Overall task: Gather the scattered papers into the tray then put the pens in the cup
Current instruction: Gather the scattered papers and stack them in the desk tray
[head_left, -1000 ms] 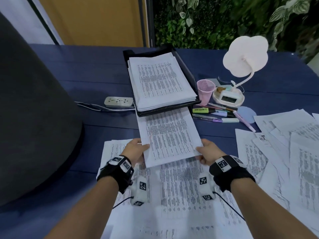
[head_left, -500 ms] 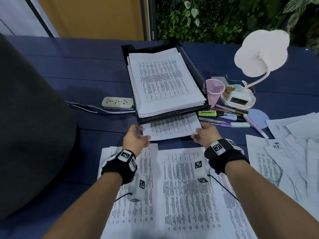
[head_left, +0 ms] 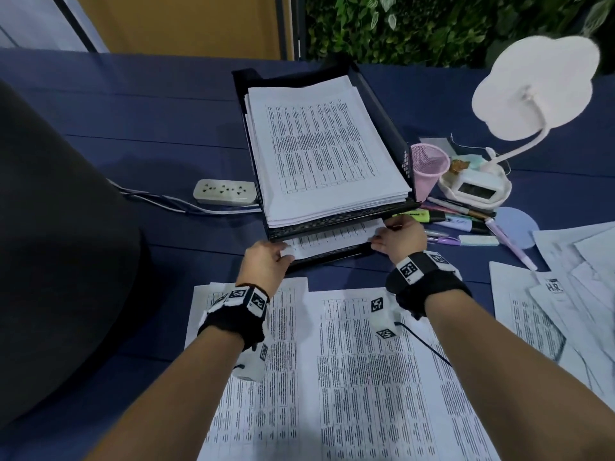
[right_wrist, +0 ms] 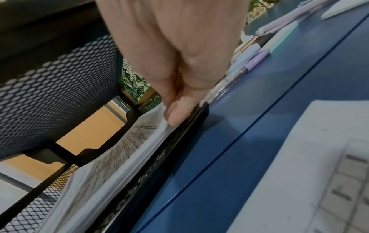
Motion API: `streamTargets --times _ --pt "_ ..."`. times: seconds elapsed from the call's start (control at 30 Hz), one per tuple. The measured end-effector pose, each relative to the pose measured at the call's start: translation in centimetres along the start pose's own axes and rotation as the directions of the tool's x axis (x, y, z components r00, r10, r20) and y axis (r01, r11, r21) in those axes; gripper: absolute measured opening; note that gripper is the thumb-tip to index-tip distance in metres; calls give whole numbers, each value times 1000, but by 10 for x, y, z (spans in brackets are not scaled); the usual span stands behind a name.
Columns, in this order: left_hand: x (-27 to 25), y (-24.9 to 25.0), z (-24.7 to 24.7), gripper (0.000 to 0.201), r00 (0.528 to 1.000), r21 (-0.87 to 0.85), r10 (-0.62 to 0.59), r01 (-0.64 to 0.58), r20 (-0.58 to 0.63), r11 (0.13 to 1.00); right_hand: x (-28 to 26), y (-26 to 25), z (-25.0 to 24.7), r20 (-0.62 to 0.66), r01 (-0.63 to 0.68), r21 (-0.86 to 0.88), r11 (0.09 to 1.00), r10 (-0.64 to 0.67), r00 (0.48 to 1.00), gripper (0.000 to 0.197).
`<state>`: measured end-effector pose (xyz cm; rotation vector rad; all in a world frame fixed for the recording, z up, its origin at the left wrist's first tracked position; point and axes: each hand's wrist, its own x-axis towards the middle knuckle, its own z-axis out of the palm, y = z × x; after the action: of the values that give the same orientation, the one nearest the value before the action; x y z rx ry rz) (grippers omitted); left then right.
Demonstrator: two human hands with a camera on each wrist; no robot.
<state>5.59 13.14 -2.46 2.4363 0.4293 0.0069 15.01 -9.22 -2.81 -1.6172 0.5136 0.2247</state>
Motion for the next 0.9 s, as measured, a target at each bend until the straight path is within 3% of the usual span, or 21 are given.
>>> streamTargets --times 0.17,0.33,0.43,0.63,0.8,0.87,0.9 --pt "-2 -3 -2 30 999 175 -10 3 40 985 7 6 -4 -57 10 -139 990 -18 998 33" --pt "-16 -4 -5 23 999 147 -12 7 33 989 -1 21 -20 -14 25 -327 945 -32 999 31" --pt "-30 -10 -5 18 1000 120 -3 0 24 993 -19 27 -30 -56 35 -379 925 -60 997 12" --pt "-58 -41 -8 20 996 127 -76 69 50 989 -72 44 -57 -111 13 -529 849 -84 990 21" --pt "-84 -58 -16 35 975 295 -223 219 -19 930 -101 62 -79 -114 1 -618 786 -91 989 25" --pt "-94 -63 -21 51 931 299 -359 361 -66 883 -106 70 -88 -122 -28 -685 728 -76 990 28" --pt "-98 -66 -22 61 900 285 -428 434 -85 855 -107 73 -92 -126 -71 -752 655 -38 991 34"
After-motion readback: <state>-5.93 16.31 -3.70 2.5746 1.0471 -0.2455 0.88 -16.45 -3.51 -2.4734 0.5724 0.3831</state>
